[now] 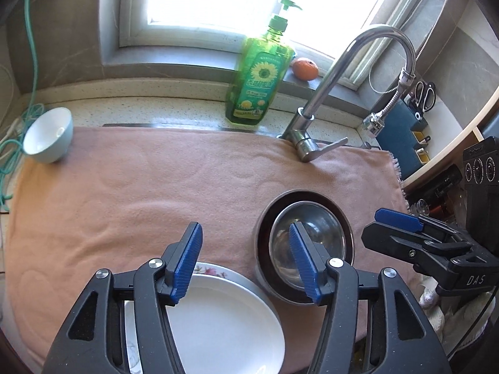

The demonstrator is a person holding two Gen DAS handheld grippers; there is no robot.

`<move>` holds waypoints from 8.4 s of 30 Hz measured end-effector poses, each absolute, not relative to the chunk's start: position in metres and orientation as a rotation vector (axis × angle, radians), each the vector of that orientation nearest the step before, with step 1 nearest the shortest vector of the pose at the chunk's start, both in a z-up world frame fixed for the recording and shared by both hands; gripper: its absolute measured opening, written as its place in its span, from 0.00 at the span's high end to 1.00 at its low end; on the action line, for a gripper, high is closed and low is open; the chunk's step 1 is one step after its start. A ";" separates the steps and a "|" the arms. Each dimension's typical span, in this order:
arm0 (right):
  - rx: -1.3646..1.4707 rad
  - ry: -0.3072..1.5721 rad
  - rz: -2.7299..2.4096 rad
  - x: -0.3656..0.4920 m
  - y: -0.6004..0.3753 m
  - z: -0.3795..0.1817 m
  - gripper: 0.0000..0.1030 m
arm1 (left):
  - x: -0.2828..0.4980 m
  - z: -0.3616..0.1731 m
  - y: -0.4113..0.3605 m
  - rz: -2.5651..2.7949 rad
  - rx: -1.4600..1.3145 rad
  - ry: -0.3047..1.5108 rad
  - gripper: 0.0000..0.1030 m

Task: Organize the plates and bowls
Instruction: 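Withdraw both tools and move them toward the white ceramic bowl, then grasp the white ceramic bowl rim with the left tool while the right tool grasps it too, then lift the white bowl and carry it over the steel bowl with both tools, then lower the white bowl into the red bowl and open both tools, then grasp the rim of the nested bowl stack with both tools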

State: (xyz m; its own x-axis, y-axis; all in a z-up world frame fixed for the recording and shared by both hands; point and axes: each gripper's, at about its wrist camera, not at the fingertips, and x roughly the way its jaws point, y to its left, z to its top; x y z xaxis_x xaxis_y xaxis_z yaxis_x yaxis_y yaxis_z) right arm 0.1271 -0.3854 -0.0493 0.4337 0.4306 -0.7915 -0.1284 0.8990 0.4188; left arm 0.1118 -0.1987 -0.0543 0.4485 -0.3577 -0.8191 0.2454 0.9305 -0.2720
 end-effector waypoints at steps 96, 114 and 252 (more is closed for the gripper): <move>0.273 1.246 0.553 0.337 -0.092 -0.103 0.89 | 0.249 -0.090 0.077 -0.153 -0.361 1.069 0.88; 0.286 1.142 0.571 0.247 -0.169 -0.040 0.89 | 0.177 -0.043 0.003 -0.281 -0.349 0.989 0.88; 0.600 1.158 0.179 0.102 -0.453 -0.143 0.84 | 0.130 -0.130 -0.219 -0.524 -0.168 1.245 0.88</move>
